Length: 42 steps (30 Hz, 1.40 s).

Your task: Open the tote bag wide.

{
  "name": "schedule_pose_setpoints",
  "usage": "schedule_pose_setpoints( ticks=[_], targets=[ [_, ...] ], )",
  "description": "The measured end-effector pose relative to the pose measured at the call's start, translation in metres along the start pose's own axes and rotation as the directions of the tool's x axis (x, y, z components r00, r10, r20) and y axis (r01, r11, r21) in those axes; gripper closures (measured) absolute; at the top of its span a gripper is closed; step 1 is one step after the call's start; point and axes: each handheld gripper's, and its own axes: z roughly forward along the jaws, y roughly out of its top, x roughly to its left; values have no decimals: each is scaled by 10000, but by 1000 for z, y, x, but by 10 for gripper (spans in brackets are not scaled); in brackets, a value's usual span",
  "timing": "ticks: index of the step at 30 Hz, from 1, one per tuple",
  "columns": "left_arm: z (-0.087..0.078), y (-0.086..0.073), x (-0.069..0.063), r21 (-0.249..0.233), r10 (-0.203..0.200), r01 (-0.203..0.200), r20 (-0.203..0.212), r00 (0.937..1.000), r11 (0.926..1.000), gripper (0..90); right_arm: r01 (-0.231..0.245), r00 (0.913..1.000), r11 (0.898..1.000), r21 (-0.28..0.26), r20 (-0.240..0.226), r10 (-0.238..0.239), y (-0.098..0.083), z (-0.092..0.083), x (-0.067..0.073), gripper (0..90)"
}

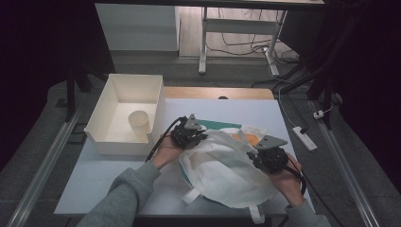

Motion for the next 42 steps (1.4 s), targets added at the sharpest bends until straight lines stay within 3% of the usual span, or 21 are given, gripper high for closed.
schedule_pose_setpoints(
  ticks=[1, 5, 6, 8, 12, 13, 18, 20, 26, 30, 31, 37, 42],
  targets=[
    [-1, 0, 0, 0, -10, 10, 11, 10000, 10000, 825, 85, 9997, 10000, 35, -232, -84, 1, -1, 0, 786],
    [-9, 2, -1, -185, 19, -19, -7, 10000, 9998, 827, 152, 9999, 9992, -359, -26, -153, 6, -10, -2, 796],
    [-14, 5, -1, -400, 13, -7, 156, 9999, 9992, 827, -90, 9994, 9960, -888, 333, 120, 9, -16, -11, 797],
    [-15, 8, -3, -505, 69, -59, 184, 9998, 9987, 827, -562, 9970, 9889, -1376, 454, 630, 9, -16, -24, 797],
    [-9, 11, -7, -366, 281, -284, -78, 9996, 9989, 827, -651, 9932, 9867, -1487, 856, 784, 11, -6, -38, 797],
    [-6, 12, -7, -330, 284, -288, -130, 9995, 9990, 827, -894, 9912, 9848, -1490, 839, 1026, 13, 4, -47, 797],
    [5, 12, 4, -353, -128, 129, 23, 9999, 9993, 827, -1307, 9872, 9783, -1610, 694, 1433, 15, 27, -65, 795],
    [11, 13, 6, -221, -103, 98, -199, 9997, 9997, 828, -1338, 9867, 9789, -1545, 712, 1461, 16, 33, -68, 795],
    [36, 14, 18, 217, -275, 287, -543, 9981, 9994, 828, -1902, 9774, 9752, -1128, 715, 1989, 17, 77, -86, 796],
    [47, 11, 22, 470, -409, 433, -512, 9979, 9980, 828, -2194, 9732, 9740, -565, 584, 2226, 12, 102, -92, 795],
    [56, 7, 24, 716, -468, 501, -475, 9978, 9962, 827, -2211, 9733, 9746, -351, 552, 2228, 10, 109, -92, 795],
    [65, 0, 32, 897, -851, 874, -286, 9960, 9921, 827, -2056, 9763, 9786, -61, 678, 2055, 8, 120, -90, 795],
    [62, 3, 27, 868, -635, 669, -405, 9972, 9940, 819, -2186, 9732, 9757, -136, 701, 2190, 7, 119, -89, 789]
  ],
)
